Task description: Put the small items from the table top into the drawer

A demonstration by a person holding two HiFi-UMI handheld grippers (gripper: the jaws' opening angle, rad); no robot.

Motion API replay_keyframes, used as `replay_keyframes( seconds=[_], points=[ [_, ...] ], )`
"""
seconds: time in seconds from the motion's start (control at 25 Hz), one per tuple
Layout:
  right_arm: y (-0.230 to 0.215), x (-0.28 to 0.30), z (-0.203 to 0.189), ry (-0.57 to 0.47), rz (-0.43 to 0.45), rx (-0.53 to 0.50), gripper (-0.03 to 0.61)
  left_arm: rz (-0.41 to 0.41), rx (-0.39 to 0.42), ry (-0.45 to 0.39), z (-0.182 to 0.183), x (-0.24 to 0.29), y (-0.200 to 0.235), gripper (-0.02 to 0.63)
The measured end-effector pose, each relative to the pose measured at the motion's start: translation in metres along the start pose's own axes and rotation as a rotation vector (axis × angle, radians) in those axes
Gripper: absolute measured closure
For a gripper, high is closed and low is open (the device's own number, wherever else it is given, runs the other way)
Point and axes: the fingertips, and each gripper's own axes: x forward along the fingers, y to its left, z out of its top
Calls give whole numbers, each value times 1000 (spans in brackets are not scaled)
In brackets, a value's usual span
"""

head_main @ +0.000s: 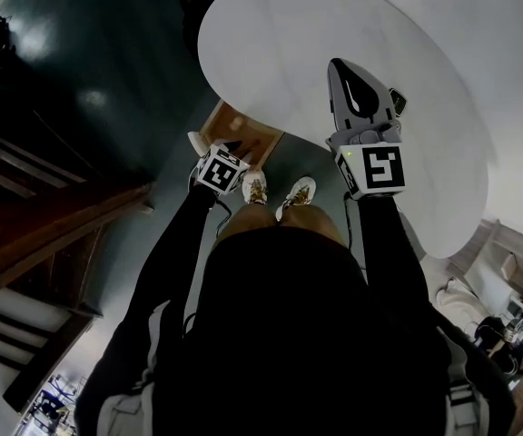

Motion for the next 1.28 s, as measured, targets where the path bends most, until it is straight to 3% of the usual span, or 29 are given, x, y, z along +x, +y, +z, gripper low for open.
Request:
replay_keyframes(
  seconds=[0.32,0.48,0.64,0.8,1.12,1.2,1.28],
  points=[
    [2,0,0,-5,1,1,554,6,-12,4,-4,-3,3,474],
    [-2,-3,1,-15,-12,5,554,32,-44,-64,17,-21,10,474],
    [-8,-6,1,-24,-33,9,554,69,-24,-212,69,-63,17,474],
    [-11,-7,5,-39,-40,5,554,56,8,-432,136,-116,11,474],
    [-22,-13,24,-87,-70,-3,554,235,224,-851,247,-227,-15,474],
    [-27,-18,28,-98,-83,-1,554,292,296,-926,261,-247,-28,474],
    [-34,-22,28,-100,-98,-3,554,283,332,-942,268,-249,-40,474]
  ],
)
